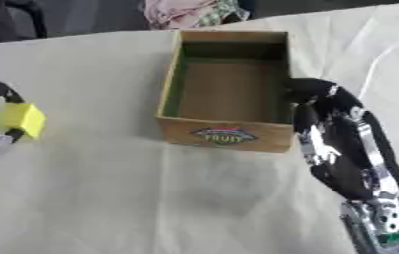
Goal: Pick up objects on the table and place them in the box.
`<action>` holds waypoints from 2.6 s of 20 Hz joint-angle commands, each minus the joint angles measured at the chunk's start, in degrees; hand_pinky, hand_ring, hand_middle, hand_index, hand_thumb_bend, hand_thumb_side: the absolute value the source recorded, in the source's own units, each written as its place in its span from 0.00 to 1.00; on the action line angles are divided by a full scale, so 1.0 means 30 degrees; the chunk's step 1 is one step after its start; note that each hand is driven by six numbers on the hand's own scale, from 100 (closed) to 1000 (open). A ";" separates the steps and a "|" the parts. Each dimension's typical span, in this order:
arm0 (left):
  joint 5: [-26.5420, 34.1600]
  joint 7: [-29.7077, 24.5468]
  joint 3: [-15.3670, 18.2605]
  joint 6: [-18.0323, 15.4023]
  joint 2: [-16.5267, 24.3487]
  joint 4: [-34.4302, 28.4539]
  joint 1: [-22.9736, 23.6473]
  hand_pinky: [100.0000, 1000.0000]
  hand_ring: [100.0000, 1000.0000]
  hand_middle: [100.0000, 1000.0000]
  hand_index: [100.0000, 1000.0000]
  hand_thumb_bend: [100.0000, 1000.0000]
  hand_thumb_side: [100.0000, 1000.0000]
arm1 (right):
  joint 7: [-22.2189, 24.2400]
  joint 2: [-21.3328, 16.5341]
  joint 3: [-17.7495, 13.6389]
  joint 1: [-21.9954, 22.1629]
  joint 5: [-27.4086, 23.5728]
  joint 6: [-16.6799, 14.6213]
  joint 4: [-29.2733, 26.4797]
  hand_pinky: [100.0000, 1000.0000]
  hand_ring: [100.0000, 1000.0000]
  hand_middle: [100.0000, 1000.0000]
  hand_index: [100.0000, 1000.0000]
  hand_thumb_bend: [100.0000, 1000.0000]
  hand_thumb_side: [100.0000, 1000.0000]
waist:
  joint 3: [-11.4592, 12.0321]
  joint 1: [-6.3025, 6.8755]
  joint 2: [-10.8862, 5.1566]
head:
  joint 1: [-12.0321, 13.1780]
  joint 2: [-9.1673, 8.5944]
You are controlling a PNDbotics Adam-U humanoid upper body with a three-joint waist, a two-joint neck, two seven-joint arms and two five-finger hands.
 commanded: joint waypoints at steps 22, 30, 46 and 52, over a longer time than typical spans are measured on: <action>-0.7429 0.1127 -0.4238 -0.3009 -0.9600 0.5726 -1.0863 0.57 0.38 0.33 0.52 0.07 0.18 | 0.1306 0.0192 0.1138 -0.0685 -0.1108 -0.0167 -0.0409 0.82 0.84 0.55 0.75 0.00 0.41 | -0.1818 -0.0411 -0.0587 | 0.1786 -0.0217; -0.8717 0.3012 -0.4783 -0.3880 -1.1076 0.7640 -1.0219 0.68 0.62 0.61 0.78 0.53 0.44 | 0.1365 0.0238 0.1086 -0.0904 -0.1315 -0.0049 -0.0409 0.81 0.84 0.55 0.75 0.00 0.41 | -0.2113 -0.0267 -0.0486 | 0.1866 -0.0322; 0.6764 0.9195 -0.0724 0.1002 -0.6905 -0.7483 -0.3376 0.52 0.55 0.59 0.83 0.32 0.70 | 0.0598 0.0059 0.0417 -0.0734 -0.0928 -0.0053 -0.0409 0.81 0.84 0.55 0.75 0.00 0.41 | -0.0559 -0.0320 -0.0353 | 0.0888 -0.0570; 0.9840 1.3287 0.0706 0.0114 -0.8157 -0.8388 0.1987 0.48 0.53 0.58 0.82 0.25 0.71 | 0.0415 -0.0015 0.0300 -0.0855 -0.0839 -0.0158 -0.0409 0.81 0.84 0.55 0.75 0.00 0.41 | 0.0145 -0.0500 -0.0176 | 0.0786 -0.0635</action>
